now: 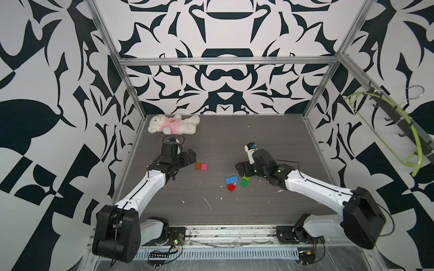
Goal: Assemble the letter v with lego
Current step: Move the lego brick at the center of the board.
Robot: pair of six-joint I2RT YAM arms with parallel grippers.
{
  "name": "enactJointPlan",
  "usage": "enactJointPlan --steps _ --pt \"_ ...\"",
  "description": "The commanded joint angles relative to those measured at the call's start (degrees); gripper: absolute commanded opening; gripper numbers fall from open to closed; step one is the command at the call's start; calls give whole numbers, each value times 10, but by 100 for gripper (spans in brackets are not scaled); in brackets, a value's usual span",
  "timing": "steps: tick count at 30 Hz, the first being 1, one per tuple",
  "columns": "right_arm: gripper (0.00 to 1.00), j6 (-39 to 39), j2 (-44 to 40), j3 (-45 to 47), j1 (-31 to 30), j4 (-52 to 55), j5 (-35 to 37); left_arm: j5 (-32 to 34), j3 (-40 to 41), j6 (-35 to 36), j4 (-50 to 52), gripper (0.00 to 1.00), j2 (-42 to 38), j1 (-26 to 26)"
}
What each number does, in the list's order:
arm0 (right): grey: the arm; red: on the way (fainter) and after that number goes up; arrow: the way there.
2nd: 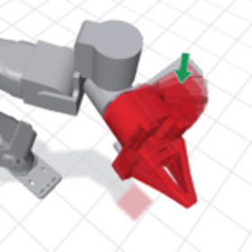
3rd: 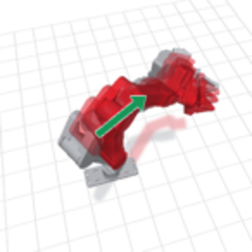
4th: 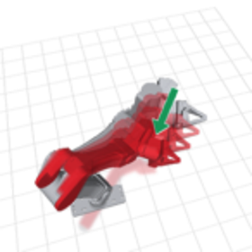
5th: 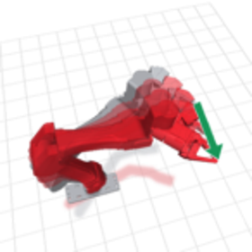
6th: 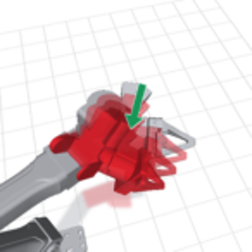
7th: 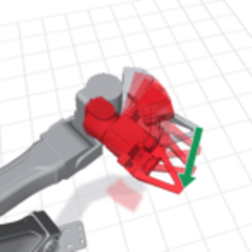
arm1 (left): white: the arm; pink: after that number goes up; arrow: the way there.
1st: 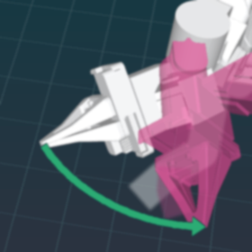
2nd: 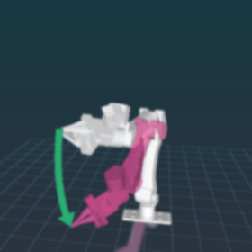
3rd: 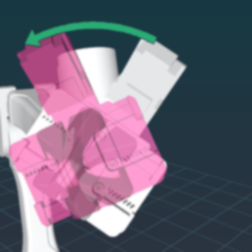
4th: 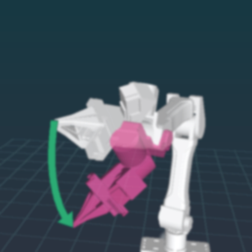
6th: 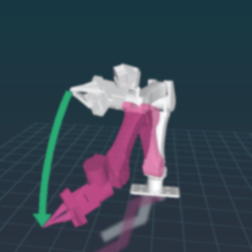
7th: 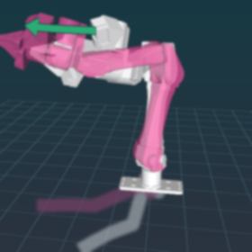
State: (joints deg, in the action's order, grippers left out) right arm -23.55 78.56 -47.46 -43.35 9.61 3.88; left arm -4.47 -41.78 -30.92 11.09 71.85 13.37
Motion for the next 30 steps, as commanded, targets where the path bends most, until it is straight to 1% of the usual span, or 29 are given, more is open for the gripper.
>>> enactJointPlan --steps 1,3,4,5,7,10,14,16,19,24,27,30 --pt "82 -2 65 -70 -62 101 84 -24 -20 -4 46 99 40 2" --pt "81 -13 105 -102 -94 137 119 -17 -25 -2 59 99 53 6" --pt "78 -24 119 -114 -104 151 132 -13 -27 1 63 99 57 8" --pt "74 -30 130 -120 -110 156 133 -10 -26 1 65 99 57 10" --pt "73 -47 143 -122 -112 158 134 -10 -21 1 59 99 53 11" --pt "73 -61 171 -138 -112 156 116 -10 -15 1 51 99 54 11" --pt "78 -94 210 -175 -112 193 131 -11 -20 7 59 99 60 15" --pt "79 -101 214 -172 -112 185 129 -8 -19 9 59 99 58 15" --pt "79 -109 226 -178 -112 177 121 -3 -19 10 60 99 61 15" --pt "74 -120 252 -201 -112 179 115 -2 -22 13 61 99 72 15" --pt "74 -127 266 -213 -112 188 110 -1 -24 16 64 99 75 16" --pt "76 -136 273 -221 -112 209 116 0 -25 20 71 99 75 16"
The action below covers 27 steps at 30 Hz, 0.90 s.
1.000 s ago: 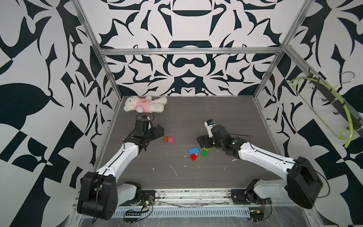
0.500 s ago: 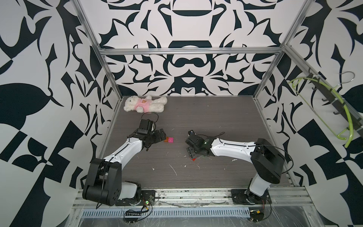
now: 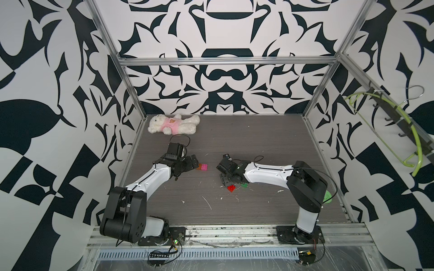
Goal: Assemble the letter v with lego
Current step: Move the lego brick at the center of the board.
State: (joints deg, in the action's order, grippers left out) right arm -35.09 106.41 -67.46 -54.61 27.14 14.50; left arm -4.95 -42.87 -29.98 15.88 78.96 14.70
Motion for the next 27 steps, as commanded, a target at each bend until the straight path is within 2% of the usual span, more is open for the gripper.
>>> enactJointPlan --steps 1,5,8,12,17,20,23,27 --pt "77 -20 -7 -17 0 34 12 5 -15 11 26 99 3 2" --pt "78 -15 -14 -19 0 50 32 6 -9 12 26 99 -11 2" --pt "78 11 -55 -7 1 57 51 8 -7 15 31 99 -17 2" --pt "76 53 -114 30 -3 31 -20 12 -10 21 38 99 -11 2" --pt "71 26 -158 94 -32 19 -47 18 -13 21 42 99 -8 2" --pt "71 25 -147 103 -65 10 -49 20 -19 24 46 99 -5 2" --pt "71 24 -117 99 -69 4 -39 22 -28 27 53 99 0 2" --pt "70 3 -69 60 -69 50 31 23 -29 29 57 99 -2 2"
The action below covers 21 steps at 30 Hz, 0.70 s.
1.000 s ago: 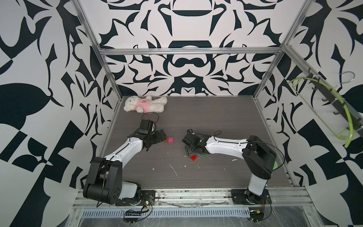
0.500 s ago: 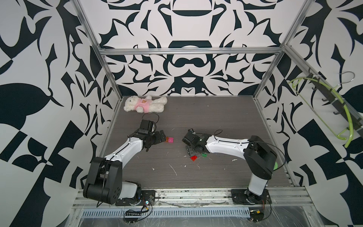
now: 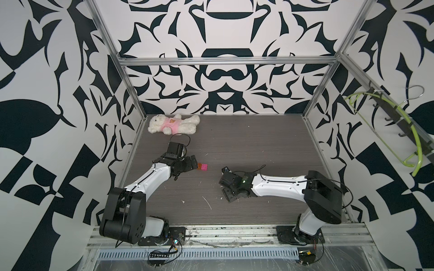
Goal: Assemble the letter v with lego
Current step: Move the lego brick at the center of the board.
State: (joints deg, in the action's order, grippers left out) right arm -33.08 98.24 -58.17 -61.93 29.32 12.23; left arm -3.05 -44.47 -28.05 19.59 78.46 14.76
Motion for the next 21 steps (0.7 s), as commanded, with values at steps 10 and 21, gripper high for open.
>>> enactJointPlan --steps 10,21 --pt "40 -24 108 -107 5 0 42 19 -8 15 36 99 -10 1" --pt "26 -62 196 -217 61 8 51 30 -11 23 37 99 -5 1"
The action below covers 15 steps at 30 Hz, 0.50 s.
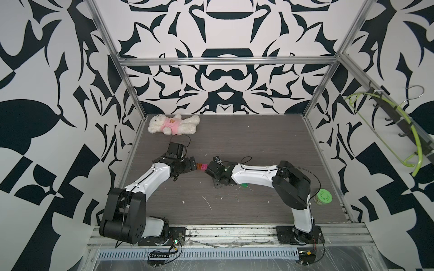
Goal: Assemble the letter v with lego
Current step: Move the lego brick at the center of the board.
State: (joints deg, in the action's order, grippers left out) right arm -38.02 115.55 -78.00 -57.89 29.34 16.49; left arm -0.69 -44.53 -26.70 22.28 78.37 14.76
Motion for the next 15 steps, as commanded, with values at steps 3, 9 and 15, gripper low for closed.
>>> enactJointPlan --steps 3,9,15 --pt "27 0 48 -51 39 4 12 2 -15 9 11 99 6 1" --pt "35 26 51 -64 77 1 5 -2 -14 9 12 99 6 1" --pt "63 103 -11 -54 77 7 -39 -5 -20 11 16 99 2 1"
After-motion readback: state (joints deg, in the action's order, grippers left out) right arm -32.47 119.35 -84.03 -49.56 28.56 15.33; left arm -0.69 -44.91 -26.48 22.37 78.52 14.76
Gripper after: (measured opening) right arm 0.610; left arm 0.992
